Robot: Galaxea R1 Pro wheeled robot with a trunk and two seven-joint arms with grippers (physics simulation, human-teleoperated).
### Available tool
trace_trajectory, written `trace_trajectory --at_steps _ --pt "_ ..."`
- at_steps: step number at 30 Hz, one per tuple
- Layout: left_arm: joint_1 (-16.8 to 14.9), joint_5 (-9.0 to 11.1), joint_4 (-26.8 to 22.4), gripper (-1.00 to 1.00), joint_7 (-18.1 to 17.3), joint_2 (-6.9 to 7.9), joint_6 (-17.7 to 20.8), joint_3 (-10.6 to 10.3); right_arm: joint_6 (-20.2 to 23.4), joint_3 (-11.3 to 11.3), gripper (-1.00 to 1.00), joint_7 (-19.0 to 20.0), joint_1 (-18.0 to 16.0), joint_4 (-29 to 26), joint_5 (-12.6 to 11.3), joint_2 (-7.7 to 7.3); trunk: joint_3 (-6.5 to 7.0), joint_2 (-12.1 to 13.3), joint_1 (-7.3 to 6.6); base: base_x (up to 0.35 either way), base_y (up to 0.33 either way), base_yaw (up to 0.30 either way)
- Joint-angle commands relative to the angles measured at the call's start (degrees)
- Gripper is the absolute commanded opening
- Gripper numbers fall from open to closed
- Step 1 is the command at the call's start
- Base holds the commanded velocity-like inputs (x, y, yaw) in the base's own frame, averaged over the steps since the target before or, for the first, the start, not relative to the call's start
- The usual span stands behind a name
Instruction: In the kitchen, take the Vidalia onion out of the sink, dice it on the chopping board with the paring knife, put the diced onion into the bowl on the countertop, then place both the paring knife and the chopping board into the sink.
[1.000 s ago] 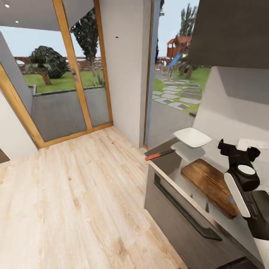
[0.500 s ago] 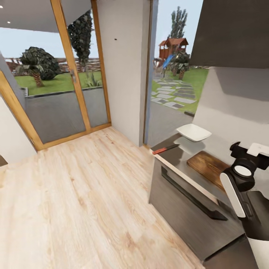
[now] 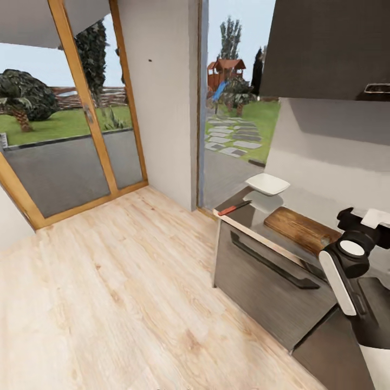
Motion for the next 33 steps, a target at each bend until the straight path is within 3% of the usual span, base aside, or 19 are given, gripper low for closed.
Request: trace_trajectory --at_steps 1,9,33 --pt "0.06 0.15 -1.02 1.00 -0.04 0.01 -0.03 0.16 0.52 0.17 1.00 -0.48 -0.08 -0.05 -0.26 -0.04 -0.03 -0.05 0.00 -0.146 0.314 -0.259" --pt "0.04 0.16 -3.55 1.00 -0.01 -0.48 0.10 0.16 0.53 0.19 1.00 -0.48 -0.08 -0.02 -0.27 -0.03 0.23 -0.05 0.00 -0.128 0.317 -0.260" --pt "0.04 0.15 -3.70 1.00 -0.01 -0.50 0.11 0.16 0.62 0.19 1.00 -0.39 -0.08 0.07 -0.18 -0.06 0.97 -0.05 0.00 -0.026 0.331 -0.263"
